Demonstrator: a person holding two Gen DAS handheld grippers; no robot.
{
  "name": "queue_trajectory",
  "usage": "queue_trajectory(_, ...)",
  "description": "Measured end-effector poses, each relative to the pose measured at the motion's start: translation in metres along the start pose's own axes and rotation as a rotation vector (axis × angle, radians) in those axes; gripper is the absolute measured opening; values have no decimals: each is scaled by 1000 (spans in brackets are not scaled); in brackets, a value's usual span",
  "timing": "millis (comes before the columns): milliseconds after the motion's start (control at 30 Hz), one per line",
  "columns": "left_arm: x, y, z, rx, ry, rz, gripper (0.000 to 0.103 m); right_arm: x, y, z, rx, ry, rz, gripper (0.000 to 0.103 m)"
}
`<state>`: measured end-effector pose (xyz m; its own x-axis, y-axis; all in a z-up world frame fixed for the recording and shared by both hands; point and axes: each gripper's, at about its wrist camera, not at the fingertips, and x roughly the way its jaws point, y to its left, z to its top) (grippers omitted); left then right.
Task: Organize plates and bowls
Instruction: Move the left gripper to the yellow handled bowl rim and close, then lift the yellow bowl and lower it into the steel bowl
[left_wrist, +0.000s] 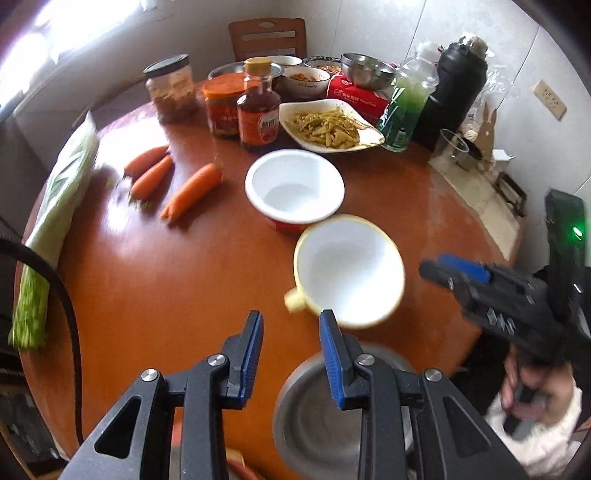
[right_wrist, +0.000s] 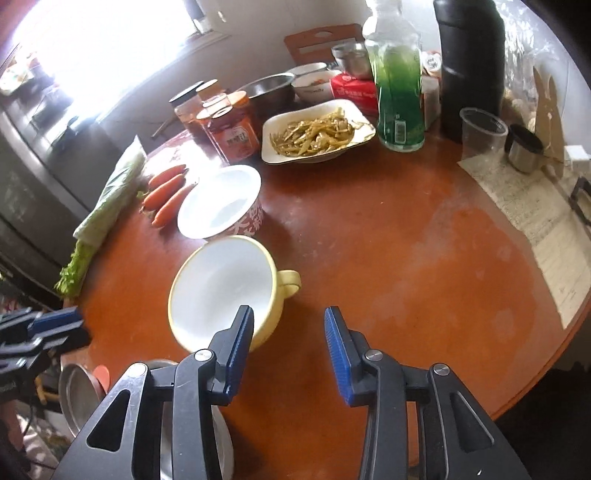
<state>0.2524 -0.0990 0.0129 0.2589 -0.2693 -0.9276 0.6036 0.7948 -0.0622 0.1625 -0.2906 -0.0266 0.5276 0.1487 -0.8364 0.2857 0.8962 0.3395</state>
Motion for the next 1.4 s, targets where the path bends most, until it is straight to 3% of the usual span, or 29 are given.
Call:
queue_trajectory(200,42,-9,16,65,71,-45,31,23,0,4,15,61,21,38)
queue_trajectory(467,72,1,28,53,130,-8,31,42,3,11,9,107,-4,33)
queue_trajectory(633,99,-1,30,63,195,19,31,53,7,12,-22,135,-10,24)
queue_trajectory(800,106,-7,31,66,193,-16,31,54,14,11,-54,138,-23,17)
queue_trajectory(1067,106,-8,26,41,194,-66,31,53,17,11,-73,127,-39,14)
queue_trajectory(1333,100,-11,23,47,176,-52,30,51,21,8,-94,122,-52,11)
queue_trajectory(1400,100,-11,22,47,178,-44,25,51,21,8,-89,127,-51,10)
